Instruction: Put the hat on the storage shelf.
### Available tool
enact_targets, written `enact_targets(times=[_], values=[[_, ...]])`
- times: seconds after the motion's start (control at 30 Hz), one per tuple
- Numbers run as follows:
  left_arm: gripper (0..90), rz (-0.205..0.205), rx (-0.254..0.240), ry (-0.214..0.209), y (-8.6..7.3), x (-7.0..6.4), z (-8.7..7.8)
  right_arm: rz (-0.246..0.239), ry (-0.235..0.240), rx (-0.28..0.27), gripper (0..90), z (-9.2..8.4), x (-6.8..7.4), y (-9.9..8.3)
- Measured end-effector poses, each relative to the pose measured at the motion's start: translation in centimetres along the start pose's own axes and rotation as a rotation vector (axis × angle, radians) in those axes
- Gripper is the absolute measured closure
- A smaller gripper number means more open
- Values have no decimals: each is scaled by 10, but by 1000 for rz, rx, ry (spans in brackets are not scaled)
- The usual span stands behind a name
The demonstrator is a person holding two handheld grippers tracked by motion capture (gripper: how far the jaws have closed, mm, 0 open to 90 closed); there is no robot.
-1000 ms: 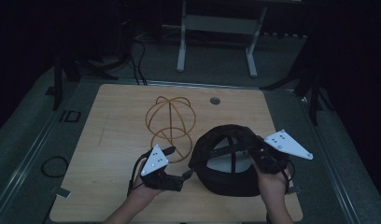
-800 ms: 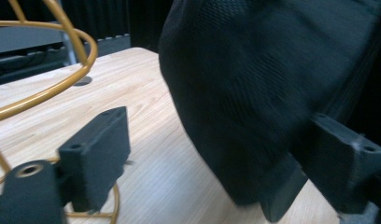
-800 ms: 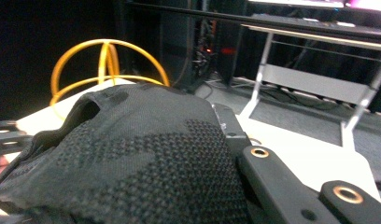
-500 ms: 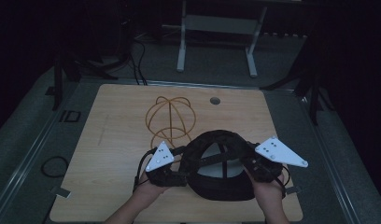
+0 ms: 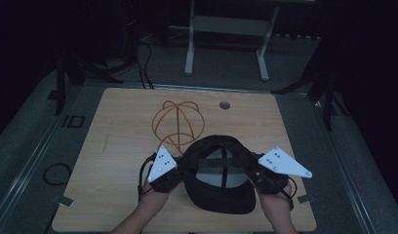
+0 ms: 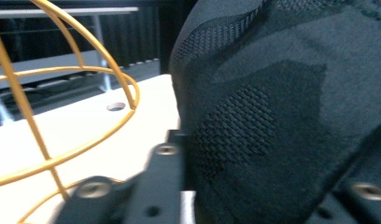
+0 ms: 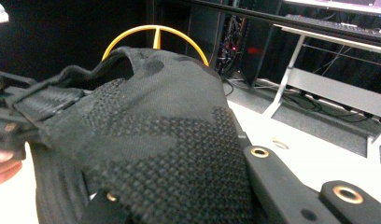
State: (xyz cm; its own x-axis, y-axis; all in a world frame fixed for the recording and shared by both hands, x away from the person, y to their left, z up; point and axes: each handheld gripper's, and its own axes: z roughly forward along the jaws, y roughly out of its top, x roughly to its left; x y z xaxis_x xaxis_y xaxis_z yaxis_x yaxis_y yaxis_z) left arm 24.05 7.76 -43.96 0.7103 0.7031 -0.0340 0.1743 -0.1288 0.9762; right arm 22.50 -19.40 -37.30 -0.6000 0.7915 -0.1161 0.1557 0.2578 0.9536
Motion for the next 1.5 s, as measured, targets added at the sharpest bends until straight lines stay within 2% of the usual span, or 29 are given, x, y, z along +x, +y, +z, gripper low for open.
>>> enact_targets(times=[0.2, 0.33, 0.43, 0.5, 0.6, 0.7, 0.83, 0.93, 1.03, 1.13, 1.3, 1.33, 1.43, 1.5], values=[[894, 9, 10, 16, 8, -1, -1, -11, 1, -4, 885, -4, 3, -2], [896, 1, 12, 1, 13, -1, -1, -1, 11, -4, 878, -7, 2, -5], [896, 7, 8, -10, 18, -2, -1, -2, 17, -6, 858, -11, 1, -6], [896, 32, 5, 0, 21, -4, -3, -1, 20, -4, 853, -14, 0, -8], [897, 36, 9, -5, 25, -6, -2, -1, 21, -8, 846, -19, 1, -11], [897, 47, 10, 1, 27, -7, -2, 16, 53, -17, 765, -23, 0, -15], [897, 69, 2, 16, 29, -5, -6, 10, 86, -5, 668, -29, -1, -20], [897, 90, -2, 50, 30, -3, -8, -23, 99, 21, 626, -33, -2, -25], [897, 111, -12, 56, 33, -2, -10, -44, 125, 72, 548, -37, -3, -32], [897, 129, -15, 55, 36, -3, -11, -66, 171, 113, 508, -40, -2, -40], [897, 161, -8, 64, 37, -5, -11, -118, 287, 170, 458, -42, 1, -47], [897, 169, -9, 70, 36, -5, -12, -126, 297, 176, 456, -43, 1, -48], [897, 157, -7, 76, 34, -3, -12, -124, 326, 193, 456, -47, 0, -51], [897, 152, -22, 57, 32, 0, -15, -113, 341, 194, 455, -51, -4, -53]])
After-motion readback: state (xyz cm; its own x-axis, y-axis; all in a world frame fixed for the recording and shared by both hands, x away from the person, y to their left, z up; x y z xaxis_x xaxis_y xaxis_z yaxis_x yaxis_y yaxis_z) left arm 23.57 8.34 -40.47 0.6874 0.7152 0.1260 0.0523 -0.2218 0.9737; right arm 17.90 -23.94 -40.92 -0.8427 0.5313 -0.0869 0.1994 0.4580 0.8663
